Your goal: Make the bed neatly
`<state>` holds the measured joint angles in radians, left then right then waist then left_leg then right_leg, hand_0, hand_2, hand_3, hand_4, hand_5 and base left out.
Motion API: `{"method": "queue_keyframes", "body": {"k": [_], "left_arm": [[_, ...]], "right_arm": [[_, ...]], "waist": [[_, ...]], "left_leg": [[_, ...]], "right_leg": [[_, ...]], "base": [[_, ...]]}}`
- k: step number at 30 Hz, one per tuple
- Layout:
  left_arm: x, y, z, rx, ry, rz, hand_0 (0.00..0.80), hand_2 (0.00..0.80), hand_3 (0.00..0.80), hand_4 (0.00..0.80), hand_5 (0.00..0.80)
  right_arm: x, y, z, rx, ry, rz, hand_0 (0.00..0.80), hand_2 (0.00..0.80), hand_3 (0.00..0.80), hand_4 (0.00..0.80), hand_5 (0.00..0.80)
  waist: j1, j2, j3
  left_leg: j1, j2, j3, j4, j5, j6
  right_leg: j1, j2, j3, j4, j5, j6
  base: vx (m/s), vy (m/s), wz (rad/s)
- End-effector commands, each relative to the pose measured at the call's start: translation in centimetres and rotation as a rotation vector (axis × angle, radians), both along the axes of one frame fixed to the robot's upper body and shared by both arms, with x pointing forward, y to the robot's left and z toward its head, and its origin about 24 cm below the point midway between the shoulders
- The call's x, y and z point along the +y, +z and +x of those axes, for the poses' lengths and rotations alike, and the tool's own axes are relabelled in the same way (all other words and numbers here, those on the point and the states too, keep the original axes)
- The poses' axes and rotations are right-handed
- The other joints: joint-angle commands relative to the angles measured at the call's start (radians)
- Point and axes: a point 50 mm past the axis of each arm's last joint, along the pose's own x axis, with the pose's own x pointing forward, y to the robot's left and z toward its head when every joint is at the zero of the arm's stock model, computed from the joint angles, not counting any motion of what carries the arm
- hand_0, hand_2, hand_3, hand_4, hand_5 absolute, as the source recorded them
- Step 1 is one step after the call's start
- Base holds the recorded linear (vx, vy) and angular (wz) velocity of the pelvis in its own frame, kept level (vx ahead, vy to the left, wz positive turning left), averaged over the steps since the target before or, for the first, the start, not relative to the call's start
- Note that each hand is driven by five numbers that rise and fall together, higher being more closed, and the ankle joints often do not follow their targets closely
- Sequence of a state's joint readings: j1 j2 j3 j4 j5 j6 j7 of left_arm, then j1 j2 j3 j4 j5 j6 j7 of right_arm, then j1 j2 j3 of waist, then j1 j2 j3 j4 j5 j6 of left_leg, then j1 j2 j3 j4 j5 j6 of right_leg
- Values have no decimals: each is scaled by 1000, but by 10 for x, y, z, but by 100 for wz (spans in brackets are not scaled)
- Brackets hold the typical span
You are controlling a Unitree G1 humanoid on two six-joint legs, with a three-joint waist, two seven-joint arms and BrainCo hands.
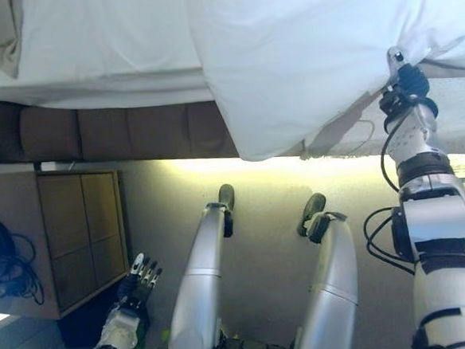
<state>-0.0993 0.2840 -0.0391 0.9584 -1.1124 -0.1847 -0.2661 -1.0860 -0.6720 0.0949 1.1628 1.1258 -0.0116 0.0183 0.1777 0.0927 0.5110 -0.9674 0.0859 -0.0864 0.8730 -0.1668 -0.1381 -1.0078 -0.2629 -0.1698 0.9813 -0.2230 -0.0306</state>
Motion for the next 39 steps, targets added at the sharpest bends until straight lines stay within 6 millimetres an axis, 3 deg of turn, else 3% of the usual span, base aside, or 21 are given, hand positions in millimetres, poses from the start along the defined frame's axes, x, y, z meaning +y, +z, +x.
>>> {"method": "queue_keyframes", "body": {"k": [1, 8, 11, 15, 21, 32, 39], "left_arm": [[7, 1, -14, -16, -94, 89, 0, 0, 0, 0, 0], [-16, 27, 24, -140, -255, 146, 0, 0, 0, 0, 0], [-22, 54, 52, -228, -310, 224, 0, 0, 0, 0, 0], [-12, 87, 80, -285, -325, 347, 0, 0, 0, 0, 0], [-7, 115, 98, -341, -374, 379, 0, 0, 0, 0, 0], [-72, 166, 129, -536, -609, 236, 0, 0, 0, 0, 0], [-109, 161, 142, -498, -642, -1, 0, 0, 0, 0, 0]], "right_arm": [[18, 16, 3, -100, 147, -124, 800, 800, 800, 800, 800], [36, -11, 6, -35, 237, -113, 800, 800, 800, 800, 800], [41, -25, 5, 5, 266, -110, 800, 800, 800, 800, 800], [44, -37, 6, 35, 276, -97, 800, 800, 800, 800, 800], [52, -44, 6, 56, 302, -106, 800, 800, 800, 800, 800], [81, -10, 17, -41, 367, -144, 800, 800, 800, 800, 800], [110, 13, 25, -111, 421, -108, 800, 800, 800, 800, 800]], "waist": [[-11, 6, -48], [-25, -13, -81], [-34, -22, -105], [-43, -26, -119], [-60, -18, -132], [-74, -24, -97], [-84, -71, -73]], "left_leg": [[86, 21, 54, -58, 38, 73], [253, 43, 82, -179, 93, 64], [350, 46, 108, -287, 115, 57], [418, 48, 130, -377, 163, 57], [495, 47, 153, -460, 179, 54], [496, 51, 159, -486, 178, 55], [464, 63, 157, -477, 181, 54]], "right_leg": [[126, 6, 46, -166, 113, 60], [291, 8, 29, -303, 148, 81], [388, 11, 11, -408, 168, 96], [458, 10, -5, -511, 221, 100], [529, 8, -10, -598, 246, 110], [532, 16, -25, -623, 252, 110], [500, 41, -20, -612, 254, 106]], "base": [[74, 55, -2], [61, 41, -4], [69, 1, -15], [-37, -12, -9], [7, 14, -4], [-46, -7, 0], [-48, -59, -5]]}}
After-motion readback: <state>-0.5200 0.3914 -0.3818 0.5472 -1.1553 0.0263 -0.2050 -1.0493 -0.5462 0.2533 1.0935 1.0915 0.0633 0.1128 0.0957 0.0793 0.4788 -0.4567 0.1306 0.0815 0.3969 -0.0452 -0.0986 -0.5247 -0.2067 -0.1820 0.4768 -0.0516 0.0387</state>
